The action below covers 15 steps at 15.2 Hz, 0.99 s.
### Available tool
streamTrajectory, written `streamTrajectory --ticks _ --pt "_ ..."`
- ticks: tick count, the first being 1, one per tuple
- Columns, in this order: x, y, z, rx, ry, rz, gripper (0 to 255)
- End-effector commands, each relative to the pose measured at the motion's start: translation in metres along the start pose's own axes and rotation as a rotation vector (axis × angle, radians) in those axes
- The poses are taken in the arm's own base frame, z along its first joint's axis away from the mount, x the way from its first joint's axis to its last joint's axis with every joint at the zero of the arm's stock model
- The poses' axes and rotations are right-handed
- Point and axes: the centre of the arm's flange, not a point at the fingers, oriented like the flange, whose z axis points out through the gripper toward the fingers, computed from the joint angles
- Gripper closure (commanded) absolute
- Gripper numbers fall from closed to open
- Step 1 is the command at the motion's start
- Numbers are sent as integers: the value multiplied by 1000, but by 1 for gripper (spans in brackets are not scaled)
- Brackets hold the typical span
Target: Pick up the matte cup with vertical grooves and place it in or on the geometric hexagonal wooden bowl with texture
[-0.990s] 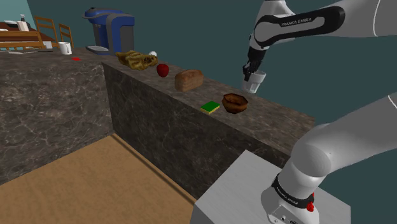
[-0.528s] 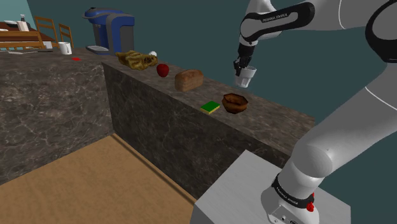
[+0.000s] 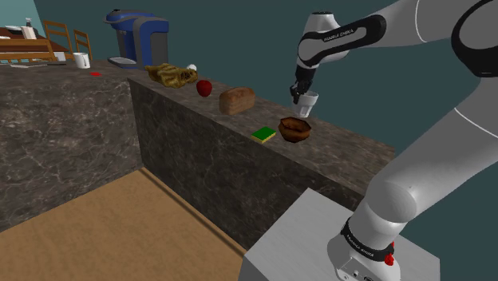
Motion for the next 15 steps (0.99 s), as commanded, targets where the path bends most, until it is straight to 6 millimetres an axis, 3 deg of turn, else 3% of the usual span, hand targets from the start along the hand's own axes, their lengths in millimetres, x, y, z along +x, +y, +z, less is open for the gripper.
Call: streamTrajectory --ticks 1,8,15 --pt "-1 -2 10 0 1 0 255" --pt "-6 -11 50 0 1 0 255" --pt "-6 -11 50 0 1 0 255"
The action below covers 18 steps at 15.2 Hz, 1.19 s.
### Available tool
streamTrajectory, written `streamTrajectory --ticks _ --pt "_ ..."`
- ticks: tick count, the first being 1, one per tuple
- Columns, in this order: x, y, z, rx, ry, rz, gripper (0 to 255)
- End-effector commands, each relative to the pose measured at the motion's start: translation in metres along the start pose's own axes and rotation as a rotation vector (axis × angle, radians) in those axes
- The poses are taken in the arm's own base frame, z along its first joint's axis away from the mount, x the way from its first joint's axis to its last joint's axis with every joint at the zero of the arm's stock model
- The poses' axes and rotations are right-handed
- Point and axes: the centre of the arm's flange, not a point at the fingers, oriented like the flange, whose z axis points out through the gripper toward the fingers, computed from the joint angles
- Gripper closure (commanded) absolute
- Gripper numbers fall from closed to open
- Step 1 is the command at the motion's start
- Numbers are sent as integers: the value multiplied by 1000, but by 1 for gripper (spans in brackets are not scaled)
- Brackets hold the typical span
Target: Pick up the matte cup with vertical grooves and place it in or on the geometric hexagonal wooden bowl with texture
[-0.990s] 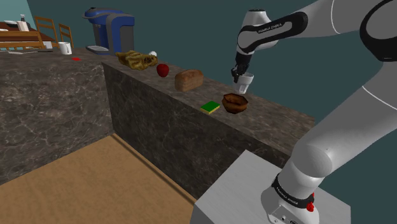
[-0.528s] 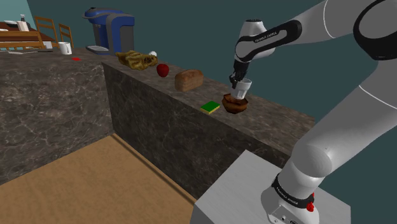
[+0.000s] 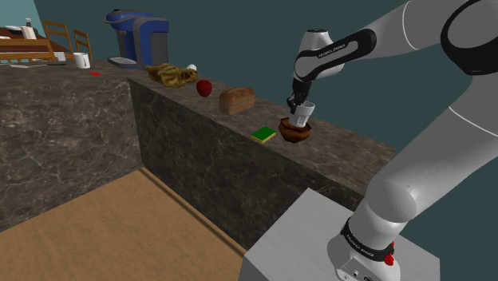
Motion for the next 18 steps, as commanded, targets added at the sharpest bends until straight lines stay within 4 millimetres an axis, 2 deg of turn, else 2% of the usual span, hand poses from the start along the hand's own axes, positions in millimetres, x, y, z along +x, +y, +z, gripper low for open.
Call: streamTrajectory --ticks 1,2,7,11,18 --pt "0 0 0 0 1 0 255" --pt "0 0 0 0 1 0 0" --pt "0 0 0 0 1 0 0" --pt "0 0 -50 0 1 0 0" --pt "0 0 -50 0 1 0 0"
